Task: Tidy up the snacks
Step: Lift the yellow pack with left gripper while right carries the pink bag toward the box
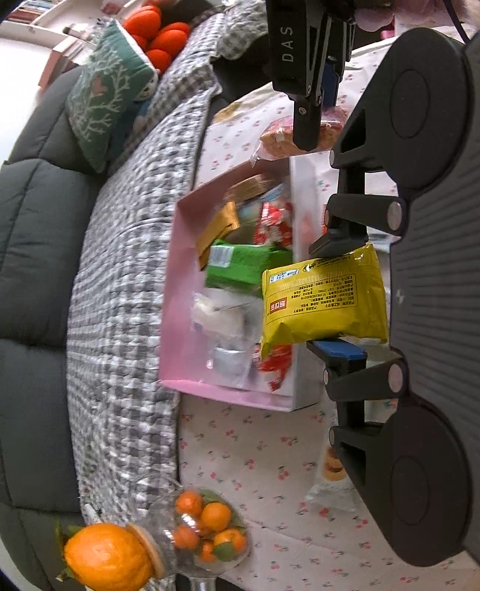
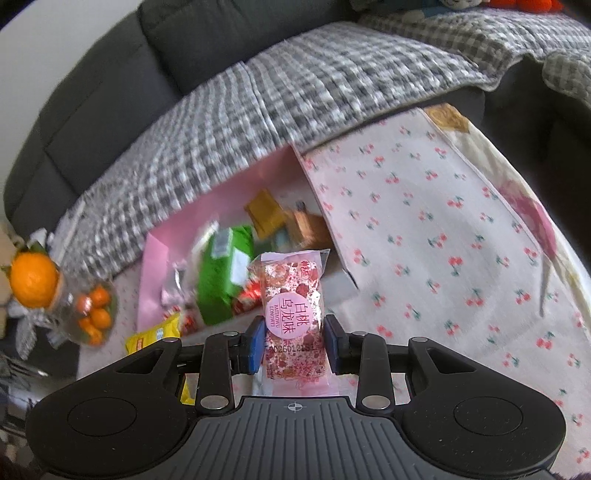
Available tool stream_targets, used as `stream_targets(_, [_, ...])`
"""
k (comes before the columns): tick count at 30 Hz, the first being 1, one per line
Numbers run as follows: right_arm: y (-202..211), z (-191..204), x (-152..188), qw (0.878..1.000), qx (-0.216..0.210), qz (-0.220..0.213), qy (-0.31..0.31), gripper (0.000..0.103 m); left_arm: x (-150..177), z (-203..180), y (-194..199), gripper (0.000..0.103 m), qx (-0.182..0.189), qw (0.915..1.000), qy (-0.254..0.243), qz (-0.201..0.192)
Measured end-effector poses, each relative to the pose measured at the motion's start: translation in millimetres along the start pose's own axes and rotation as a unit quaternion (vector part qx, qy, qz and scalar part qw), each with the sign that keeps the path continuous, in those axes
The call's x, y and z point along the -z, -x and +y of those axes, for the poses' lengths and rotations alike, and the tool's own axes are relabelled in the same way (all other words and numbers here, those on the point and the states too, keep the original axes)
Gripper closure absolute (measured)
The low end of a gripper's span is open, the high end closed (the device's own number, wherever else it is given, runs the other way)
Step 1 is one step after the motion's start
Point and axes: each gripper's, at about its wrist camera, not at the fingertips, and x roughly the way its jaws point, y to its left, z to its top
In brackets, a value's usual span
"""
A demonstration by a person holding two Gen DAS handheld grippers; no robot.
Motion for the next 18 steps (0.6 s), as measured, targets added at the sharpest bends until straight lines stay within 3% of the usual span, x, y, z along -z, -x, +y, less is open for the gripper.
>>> stream_targets(11, [-19.2,-1.9,-14.8,0.996,-0.054,-0.06,-0.023,0.071,-38.1,10.6,-30.6,0.06,-0.029,0.9991,-0.023,-0.022])
stream_targets(18, [-32.1,0.9,-17.6,0.994,-0.075,-0.077,-0.036,0.071,-59.2,10.2,-58.1,0.06,-0.056,0.9968,-0.052,-0.023])
